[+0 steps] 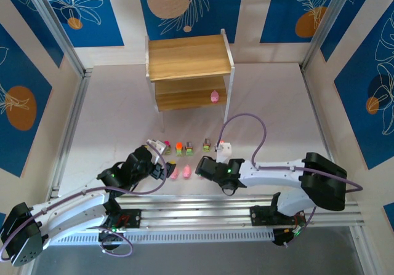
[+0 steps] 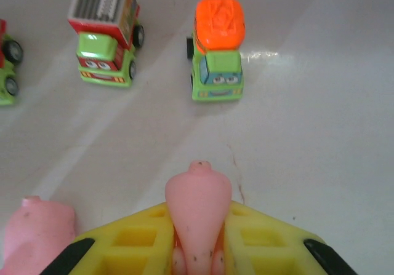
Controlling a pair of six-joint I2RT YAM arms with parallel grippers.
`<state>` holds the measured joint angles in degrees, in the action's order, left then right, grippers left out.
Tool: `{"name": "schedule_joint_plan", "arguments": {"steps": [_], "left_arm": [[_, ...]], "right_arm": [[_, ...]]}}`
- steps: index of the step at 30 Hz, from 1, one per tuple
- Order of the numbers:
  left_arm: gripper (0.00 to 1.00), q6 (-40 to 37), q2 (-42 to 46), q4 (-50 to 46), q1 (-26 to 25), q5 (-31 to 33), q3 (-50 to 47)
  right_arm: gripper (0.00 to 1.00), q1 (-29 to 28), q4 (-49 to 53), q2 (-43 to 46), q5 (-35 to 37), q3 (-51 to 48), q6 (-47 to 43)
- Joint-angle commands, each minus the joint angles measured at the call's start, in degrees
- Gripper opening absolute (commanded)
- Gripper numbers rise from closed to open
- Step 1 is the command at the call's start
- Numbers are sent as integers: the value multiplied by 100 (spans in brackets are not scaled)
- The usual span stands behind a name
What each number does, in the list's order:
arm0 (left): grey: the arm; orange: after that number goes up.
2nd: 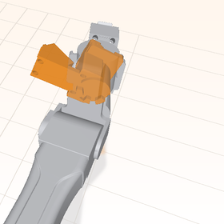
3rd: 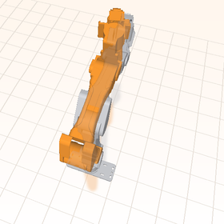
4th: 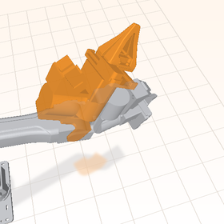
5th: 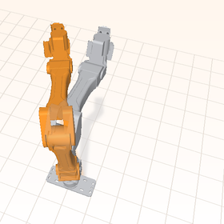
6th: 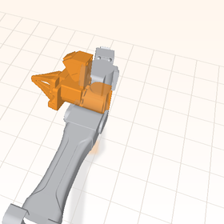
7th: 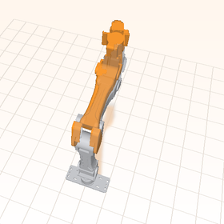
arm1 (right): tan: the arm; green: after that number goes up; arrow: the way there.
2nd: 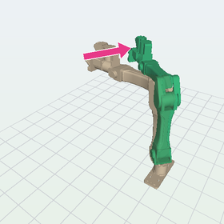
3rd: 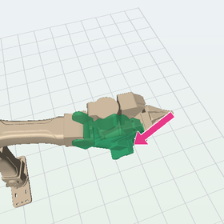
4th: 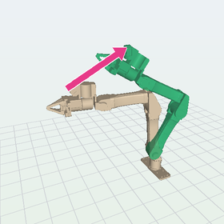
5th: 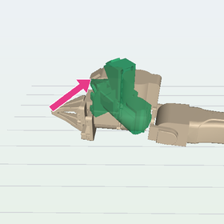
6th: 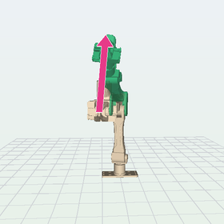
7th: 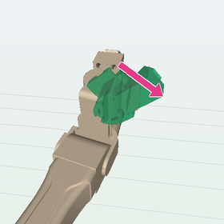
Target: Place and organize the plastic toys onto the shelf
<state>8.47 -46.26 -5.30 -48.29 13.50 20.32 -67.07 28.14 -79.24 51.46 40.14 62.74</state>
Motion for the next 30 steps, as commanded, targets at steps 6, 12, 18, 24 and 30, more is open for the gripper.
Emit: {"name": "schedule_joint_plan", "arguments": {"steps": [6, 12, 18, 24, 30], "left_arm": [[95, -65, -15, 117, -66, 4, 113], [94, -83, -41, 125, -74, -40, 121], [94, -83, -40, 121, -75, -40, 119], [94, -81, -32, 126, -75, 4, 109], [94, -74, -32, 126, -75, 1, 108]], "right_arm": [[21, 453, 16, 442, -111, 669, -1236], [21, 783, -75, 458, -402, 1141, -1925], [21, 1040, -178, 367, -514, 1562, -2454], [21, 1351, -325, 205, -704, 1937, -2915], [21, 1655, -471, -90, -914, 2410, -3333]]}}
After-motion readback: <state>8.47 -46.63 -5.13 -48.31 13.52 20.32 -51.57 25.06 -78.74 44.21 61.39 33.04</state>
